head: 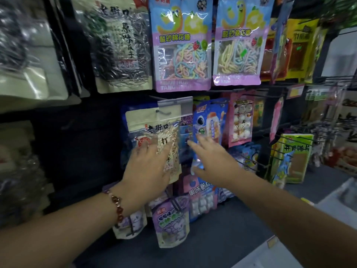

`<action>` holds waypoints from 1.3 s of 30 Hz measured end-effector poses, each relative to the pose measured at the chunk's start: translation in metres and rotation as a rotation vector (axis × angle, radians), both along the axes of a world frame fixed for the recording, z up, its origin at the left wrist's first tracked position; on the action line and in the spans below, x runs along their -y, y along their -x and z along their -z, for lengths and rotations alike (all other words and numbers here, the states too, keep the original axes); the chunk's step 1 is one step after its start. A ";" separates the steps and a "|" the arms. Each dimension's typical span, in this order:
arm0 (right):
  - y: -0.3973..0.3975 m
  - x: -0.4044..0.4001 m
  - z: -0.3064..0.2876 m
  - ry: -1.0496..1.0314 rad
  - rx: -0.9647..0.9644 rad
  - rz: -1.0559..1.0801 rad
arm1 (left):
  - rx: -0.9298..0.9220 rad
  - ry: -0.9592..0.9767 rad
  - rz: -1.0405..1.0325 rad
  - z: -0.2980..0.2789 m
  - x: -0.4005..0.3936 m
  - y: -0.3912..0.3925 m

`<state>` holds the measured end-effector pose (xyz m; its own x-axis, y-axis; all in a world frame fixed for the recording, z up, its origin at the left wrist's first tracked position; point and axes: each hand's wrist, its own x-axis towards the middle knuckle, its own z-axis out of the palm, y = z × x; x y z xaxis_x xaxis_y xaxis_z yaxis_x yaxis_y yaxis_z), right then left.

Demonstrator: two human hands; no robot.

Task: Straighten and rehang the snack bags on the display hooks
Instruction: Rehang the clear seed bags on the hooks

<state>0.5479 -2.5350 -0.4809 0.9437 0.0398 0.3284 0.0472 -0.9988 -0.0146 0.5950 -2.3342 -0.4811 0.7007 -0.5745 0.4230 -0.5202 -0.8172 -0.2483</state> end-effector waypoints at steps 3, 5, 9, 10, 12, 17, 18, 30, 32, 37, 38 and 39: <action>-0.002 -0.016 0.006 0.040 -0.099 0.052 | 0.069 -0.064 -0.065 0.007 -0.017 0.001; -0.004 -0.025 0.008 0.012 -0.129 0.086 | 0.105 -0.053 -0.094 0.011 -0.026 0.000; -0.021 -0.033 0.010 -0.128 -0.171 0.140 | 0.080 -0.027 -0.174 0.014 -0.039 -0.005; -0.028 -0.034 0.010 -0.193 -0.178 0.142 | 0.042 -0.031 -0.192 0.016 -0.041 -0.010; -0.040 -0.036 0.010 -0.457 -0.208 0.103 | -0.042 -0.014 -0.197 0.017 -0.043 -0.019; -0.069 -0.041 0.014 -1.285 -0.114 0.066 | -0.390 0.298 0.078 0.020 -0.043 -0.040; -0.076 -0.042 0.016 -1.347 -0.082 0.063 | -0.436 0.364 0.108 0.020 -0.042 -0.041; -0.035 -0.047 0.026 -1.719 -0.147 -0.078 | -0.271 0.453 0.252 0.021 -0.067 -0.008; -0.018 -0.044 0.024 -1.745 -0.128 -0.060 | -0.288 0.439 0.269 0.019 -0.069 0.007; 0.030 -0.042 0.012 -1.724 -0.074 -0.064 | -0.287 0.413 0.343 0.012 -0.070 0.048; 0.039 -0.043 0.008 -1.729 -0.054 -0.069 | -0.279 0.413 0.354 0.010 -0.070 0.056; 0.048 -0.044 0.004 -1.732 -0.040 -0.073 | -0.277 0.408 0.363 0.008 -0.072 0.063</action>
